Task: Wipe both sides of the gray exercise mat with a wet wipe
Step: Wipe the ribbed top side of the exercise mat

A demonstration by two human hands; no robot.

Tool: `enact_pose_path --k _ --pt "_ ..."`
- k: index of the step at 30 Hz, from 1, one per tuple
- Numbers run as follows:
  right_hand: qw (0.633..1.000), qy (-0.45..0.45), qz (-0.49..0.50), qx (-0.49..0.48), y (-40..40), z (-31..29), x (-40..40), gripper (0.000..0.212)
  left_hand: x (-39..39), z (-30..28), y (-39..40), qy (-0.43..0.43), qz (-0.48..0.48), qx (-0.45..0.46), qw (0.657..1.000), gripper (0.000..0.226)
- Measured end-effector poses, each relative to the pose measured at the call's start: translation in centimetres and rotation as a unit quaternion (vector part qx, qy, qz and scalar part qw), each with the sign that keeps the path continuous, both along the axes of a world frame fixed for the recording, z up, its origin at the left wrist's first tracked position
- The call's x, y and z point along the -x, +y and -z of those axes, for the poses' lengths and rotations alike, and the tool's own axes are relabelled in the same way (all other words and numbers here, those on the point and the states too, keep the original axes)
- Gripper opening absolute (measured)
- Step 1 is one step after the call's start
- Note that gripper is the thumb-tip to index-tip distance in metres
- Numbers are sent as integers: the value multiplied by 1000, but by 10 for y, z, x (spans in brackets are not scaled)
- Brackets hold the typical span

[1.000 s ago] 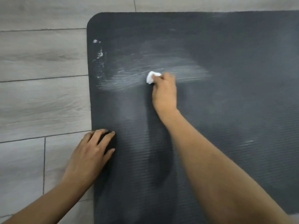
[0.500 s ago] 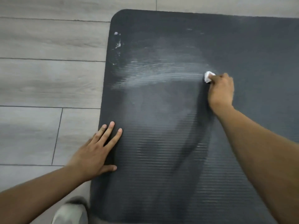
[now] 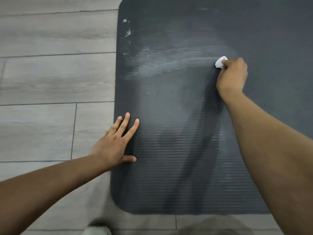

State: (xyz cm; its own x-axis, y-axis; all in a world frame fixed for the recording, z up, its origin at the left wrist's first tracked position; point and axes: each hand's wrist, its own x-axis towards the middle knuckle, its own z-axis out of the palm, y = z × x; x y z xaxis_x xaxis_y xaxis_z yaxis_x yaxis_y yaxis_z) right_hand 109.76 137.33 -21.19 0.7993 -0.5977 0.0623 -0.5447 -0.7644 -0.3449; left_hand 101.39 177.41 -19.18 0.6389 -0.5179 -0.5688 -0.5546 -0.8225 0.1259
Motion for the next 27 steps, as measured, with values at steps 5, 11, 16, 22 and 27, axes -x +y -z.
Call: enact_pose_path --k 5,11,16,22,27 --pt "987 -28 -149 -55 168 -3 -19 31 3 0 0 -8 -4 15 1000 126" --pt "936 3 -347 -60 268 -4 -11 30 2 1 2 -3 2 20 1000 118" --pt "972 -51 -225 47 150 14 13 29 3 3 4 4 -20 49 999 124" --pt "996 -15 85 32 25 -4 55 39 4 3 0 7 -25 48 999 126" --pt "999 -39 -7 -30 128 16 28 27 4 1 -3 8 -25 34 999 128"
